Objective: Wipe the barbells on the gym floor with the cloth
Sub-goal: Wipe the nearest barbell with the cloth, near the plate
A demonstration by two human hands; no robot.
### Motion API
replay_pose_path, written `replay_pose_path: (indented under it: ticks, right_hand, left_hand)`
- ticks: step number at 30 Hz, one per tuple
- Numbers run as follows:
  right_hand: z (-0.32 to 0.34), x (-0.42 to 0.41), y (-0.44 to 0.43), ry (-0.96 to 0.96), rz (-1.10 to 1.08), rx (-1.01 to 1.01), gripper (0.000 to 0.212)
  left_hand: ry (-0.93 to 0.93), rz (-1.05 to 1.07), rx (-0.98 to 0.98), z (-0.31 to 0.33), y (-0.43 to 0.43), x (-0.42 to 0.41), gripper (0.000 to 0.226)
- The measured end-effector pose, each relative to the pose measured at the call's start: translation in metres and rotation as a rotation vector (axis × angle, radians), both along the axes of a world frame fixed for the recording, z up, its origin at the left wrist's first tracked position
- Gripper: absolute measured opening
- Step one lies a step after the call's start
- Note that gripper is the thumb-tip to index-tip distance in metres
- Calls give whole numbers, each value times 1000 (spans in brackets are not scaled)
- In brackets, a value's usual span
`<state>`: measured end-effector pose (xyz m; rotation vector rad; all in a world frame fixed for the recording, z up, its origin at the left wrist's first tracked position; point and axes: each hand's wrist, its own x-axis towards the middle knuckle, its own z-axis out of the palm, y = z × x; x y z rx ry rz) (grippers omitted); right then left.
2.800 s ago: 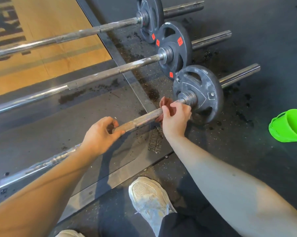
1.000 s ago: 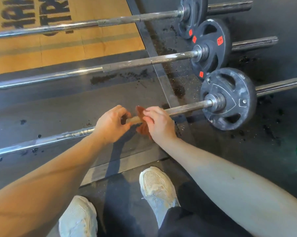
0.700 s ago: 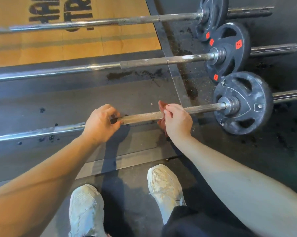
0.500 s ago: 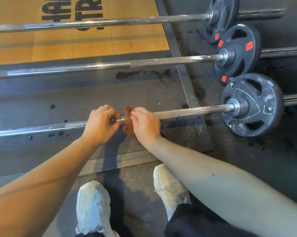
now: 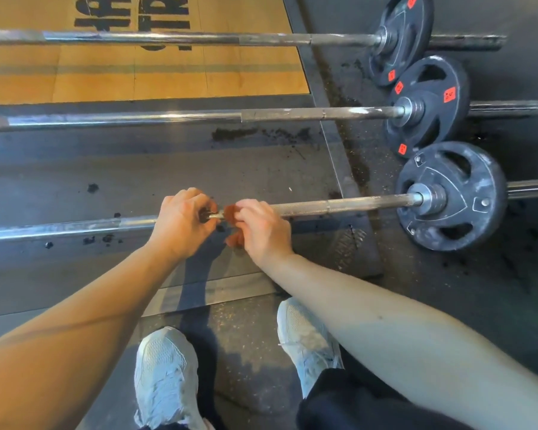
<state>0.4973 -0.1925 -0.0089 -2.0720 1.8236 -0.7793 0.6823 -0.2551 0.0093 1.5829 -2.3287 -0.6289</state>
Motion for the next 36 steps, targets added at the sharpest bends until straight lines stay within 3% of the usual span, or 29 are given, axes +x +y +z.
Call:
replay_pose_path:
  ticks: [3, 6, 9, 17, 20, 26, 32, 36]
  right_hand:
    - [-9, -28, 1, 106, 63, -19, 27]
    - [-16, -100, 14, 247, -93, 22, 31]
    - [-7, -137, 29, 260, -206, 166, 15]
    - [-3, -69, 8, -17, -138, 52, 11]
    - [6, -50, 0, -94, -9, 38, 11]
    - [9, -67, -6, -86, 49, 47, 12]
    - [9, -85, -7, -77, -231, 42, 11]
    - [18, -22, -17, -107, -22, 40, 10]
  left_hand:
    - [9, 2, 19, -1, -2, 4, 12]
    - [33, 5, 11, 0, -3, 5, 10]
    - [37, 10, 20, -1, -2, 4, 10]
    - [35, 16, 49, -3, -4, 7, 13]
    - [47, 19, 55, -2, -4, 6, 13]
    - [40, 26, 66, 3, 0, 5, 12]
    - [35, 54, 56, 3, -1, 2, 11]
    - [10, 58, 43, 3, 0, 3, 12]
